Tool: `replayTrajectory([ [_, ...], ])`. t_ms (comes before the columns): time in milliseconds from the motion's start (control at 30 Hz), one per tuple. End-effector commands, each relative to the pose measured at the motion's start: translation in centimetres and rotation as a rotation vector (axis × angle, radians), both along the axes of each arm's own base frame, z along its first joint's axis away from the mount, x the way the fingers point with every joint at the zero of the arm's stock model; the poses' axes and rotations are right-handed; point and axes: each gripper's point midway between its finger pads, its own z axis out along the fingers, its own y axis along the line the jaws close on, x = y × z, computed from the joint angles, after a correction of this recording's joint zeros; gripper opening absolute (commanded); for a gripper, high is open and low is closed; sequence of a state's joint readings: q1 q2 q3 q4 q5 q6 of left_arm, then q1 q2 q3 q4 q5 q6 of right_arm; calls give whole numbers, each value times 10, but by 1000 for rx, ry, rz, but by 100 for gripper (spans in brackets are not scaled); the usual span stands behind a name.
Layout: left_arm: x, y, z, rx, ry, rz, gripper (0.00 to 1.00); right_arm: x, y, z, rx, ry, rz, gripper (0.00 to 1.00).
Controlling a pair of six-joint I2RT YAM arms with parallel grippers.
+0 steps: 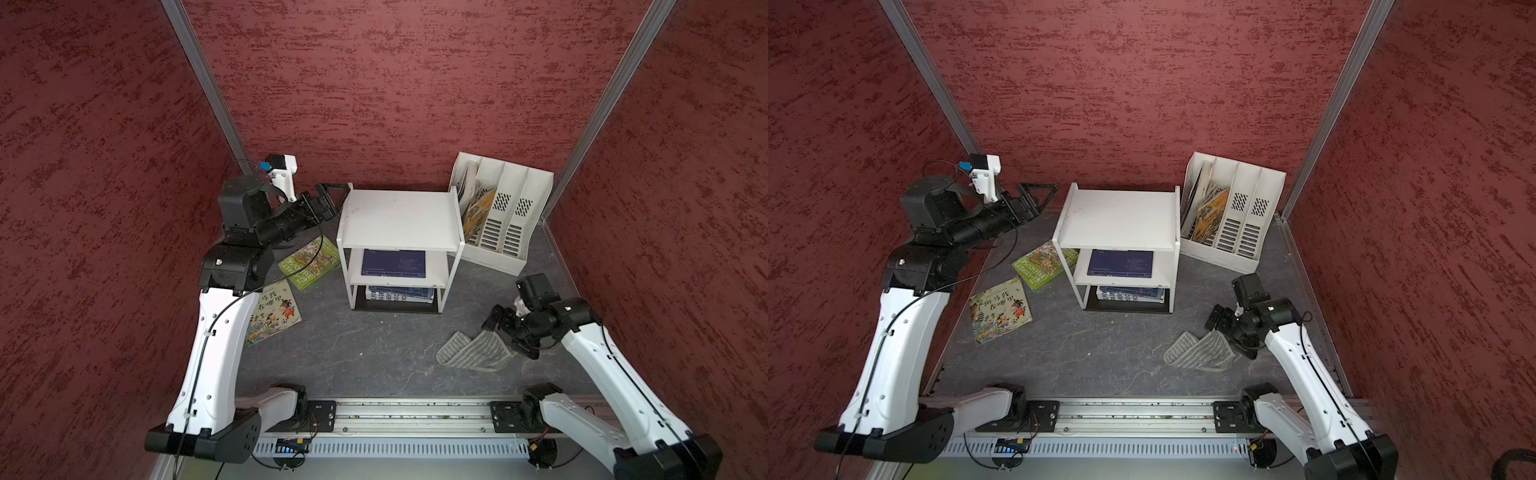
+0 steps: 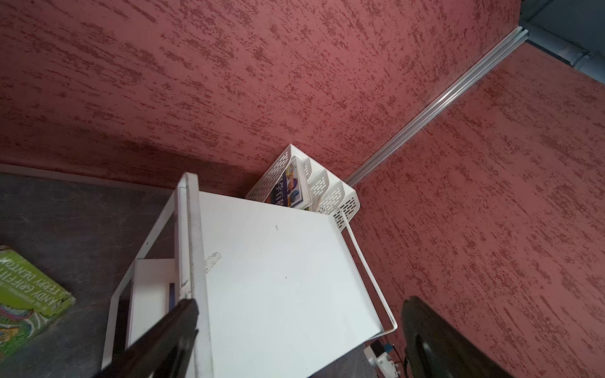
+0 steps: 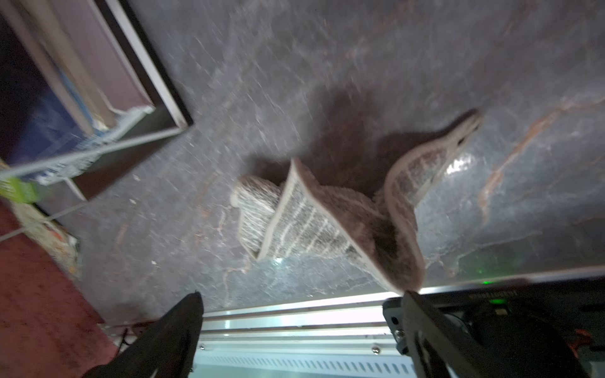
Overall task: Wipe the bookshelf clean with a cloth
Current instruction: Pick up the cleaning item at the center of the board.
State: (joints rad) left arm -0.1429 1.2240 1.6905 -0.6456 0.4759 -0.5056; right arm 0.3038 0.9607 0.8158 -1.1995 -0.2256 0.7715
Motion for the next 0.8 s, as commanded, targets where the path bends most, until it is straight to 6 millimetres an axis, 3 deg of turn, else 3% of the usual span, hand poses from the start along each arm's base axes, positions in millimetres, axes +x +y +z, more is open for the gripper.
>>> replayTrajectory([
  [0,10,-9,10,86,-73,16,100,3,0,-22,-87,-5,-47,99],
  [233,18,-37,24,212,-143,-4,100,33,12,-56,-278,5,49,97],
  [433,28,-56,28,248,-172,-19,100,35,25,-95,-323,74,91,81],
  [567,35,-57,20,254,-140,-6,100,28,22,-115,-309,81,70,62],
  [667,39,-58,14,266,-102,-11,100,27,24,-125,-277,81,54,37],
  [767,40,-64,10,271,-77,-46,100,42,17,-118,-258,30,27,16],
])
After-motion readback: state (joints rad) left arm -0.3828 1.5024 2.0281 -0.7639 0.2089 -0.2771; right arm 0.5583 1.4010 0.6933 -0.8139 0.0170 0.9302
